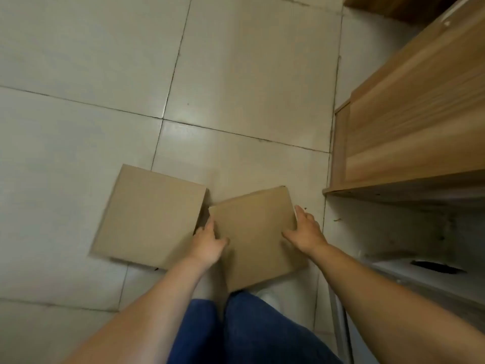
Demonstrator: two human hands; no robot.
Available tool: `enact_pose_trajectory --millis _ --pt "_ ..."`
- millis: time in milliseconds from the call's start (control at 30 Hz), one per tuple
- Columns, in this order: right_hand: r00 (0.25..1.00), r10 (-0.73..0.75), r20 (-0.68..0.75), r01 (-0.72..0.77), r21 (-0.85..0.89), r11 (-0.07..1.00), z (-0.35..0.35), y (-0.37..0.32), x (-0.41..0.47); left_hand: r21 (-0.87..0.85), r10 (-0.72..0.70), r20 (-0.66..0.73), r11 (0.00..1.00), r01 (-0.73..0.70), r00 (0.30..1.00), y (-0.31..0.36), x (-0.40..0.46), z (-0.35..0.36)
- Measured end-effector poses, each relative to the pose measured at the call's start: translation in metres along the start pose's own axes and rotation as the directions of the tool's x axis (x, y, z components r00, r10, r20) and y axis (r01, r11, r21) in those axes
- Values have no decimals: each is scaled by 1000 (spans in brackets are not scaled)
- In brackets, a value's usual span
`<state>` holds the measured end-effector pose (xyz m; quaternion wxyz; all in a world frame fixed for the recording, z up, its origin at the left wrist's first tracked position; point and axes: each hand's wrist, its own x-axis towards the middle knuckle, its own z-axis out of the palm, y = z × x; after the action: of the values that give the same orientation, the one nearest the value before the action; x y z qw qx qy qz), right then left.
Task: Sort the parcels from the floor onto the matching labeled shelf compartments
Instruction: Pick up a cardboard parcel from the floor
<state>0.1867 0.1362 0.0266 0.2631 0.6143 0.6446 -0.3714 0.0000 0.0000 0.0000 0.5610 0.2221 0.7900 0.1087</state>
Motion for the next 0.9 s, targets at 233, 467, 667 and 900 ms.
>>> enact_pose_trajectory --millis 233,467,667,900 --pt "973 187 132 -227 429 874 15 6 32 -141 43 105 990 -28 994 -15 22 10" --pt "949 222 222 -313 630 710 18 -2 29 -303 -4 198 951 65 980 -10 26 4" --pt "973 200 118 -208 823 528 -18 -15 -18 -439 30 195 897 60 980 26 0 -28" --pt "977 171 128 -188 893 409 -88 -62 -95 -498 109 99 866 -45 989 74 -79 -105"
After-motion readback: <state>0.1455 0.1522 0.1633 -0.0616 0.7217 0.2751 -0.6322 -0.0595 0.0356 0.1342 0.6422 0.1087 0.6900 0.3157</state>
